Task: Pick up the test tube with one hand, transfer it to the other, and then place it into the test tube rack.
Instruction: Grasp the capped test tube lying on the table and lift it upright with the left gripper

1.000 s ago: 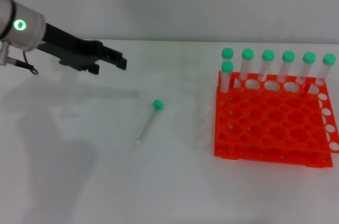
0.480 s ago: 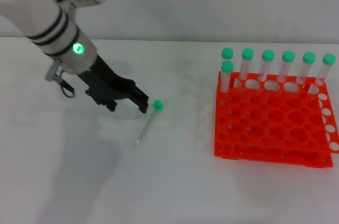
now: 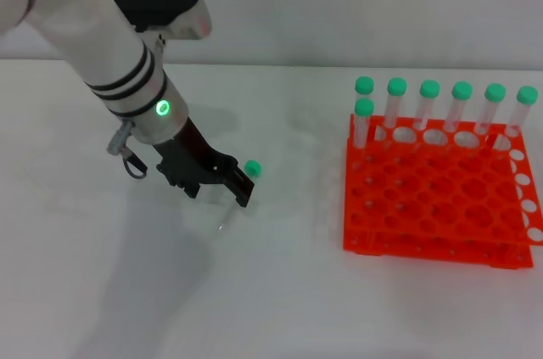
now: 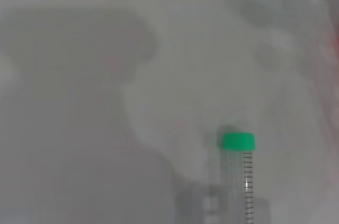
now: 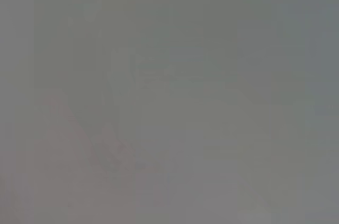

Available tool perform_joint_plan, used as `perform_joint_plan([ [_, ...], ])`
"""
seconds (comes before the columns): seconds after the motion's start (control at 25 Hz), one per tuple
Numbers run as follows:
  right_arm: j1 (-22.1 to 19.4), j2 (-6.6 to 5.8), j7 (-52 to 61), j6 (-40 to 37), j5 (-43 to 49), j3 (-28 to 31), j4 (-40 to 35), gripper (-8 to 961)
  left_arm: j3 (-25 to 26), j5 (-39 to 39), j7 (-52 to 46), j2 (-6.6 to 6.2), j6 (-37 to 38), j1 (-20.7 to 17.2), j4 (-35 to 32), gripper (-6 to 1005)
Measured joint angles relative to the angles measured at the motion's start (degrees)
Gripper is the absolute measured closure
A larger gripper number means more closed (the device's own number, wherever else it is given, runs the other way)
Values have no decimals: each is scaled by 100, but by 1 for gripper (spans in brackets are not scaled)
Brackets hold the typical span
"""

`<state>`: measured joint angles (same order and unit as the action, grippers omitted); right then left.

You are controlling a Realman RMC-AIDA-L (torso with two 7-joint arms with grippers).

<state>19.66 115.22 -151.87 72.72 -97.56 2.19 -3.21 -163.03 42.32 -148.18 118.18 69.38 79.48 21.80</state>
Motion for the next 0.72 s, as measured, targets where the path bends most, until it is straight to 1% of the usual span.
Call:
perform_joint_plan([
  [0.12,2,0,0,4,0,0,0,202,0,94,-57,42,-204,0,-165,124],
  [0.44,-8,0,0,39,0,0,-2,204,0,336,-202,59,-468,-47,-474,124],
  [0.6,8,0,0,43,0,0,-4,204,0,451,-203,67,-612,-73,-508,125],
  [0.72,15,0,0,43,0,0,-4,205,0,455,-205,69,-680,-80,-516,148],
])
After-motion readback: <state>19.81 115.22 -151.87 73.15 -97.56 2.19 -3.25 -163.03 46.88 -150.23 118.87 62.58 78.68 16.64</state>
